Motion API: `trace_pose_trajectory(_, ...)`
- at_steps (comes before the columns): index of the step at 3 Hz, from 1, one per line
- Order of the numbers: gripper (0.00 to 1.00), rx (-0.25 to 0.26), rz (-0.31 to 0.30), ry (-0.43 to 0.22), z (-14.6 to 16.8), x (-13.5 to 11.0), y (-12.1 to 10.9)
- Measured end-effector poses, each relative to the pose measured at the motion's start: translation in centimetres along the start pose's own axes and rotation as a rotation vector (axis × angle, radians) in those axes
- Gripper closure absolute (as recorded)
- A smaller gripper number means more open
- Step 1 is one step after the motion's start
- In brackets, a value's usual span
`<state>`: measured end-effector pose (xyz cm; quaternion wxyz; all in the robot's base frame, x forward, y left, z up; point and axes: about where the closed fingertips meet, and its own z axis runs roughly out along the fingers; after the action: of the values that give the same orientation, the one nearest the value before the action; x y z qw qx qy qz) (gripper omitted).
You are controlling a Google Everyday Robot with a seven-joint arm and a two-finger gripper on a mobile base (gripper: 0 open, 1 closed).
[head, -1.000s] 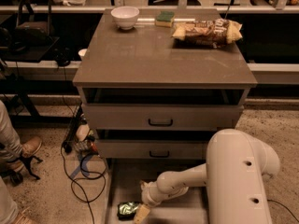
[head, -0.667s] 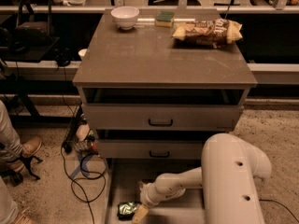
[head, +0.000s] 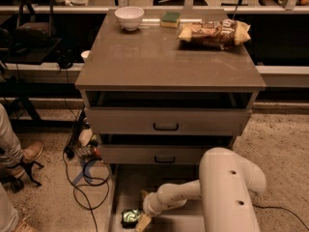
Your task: Pick green can from bottom drawer and place on counter
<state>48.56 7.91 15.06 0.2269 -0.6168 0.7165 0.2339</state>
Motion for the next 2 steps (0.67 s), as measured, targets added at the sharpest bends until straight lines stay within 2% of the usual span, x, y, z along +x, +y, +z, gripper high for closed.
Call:
trace_pose_trajectory(1, 0.18, -0.005, 0.0, -0.005, 1.99, 0.85, -0.46)
trace_pose_trajectory(2, 0.41, -0.003, -0.006, -0.01, 2.67, 1.03, -0.66)
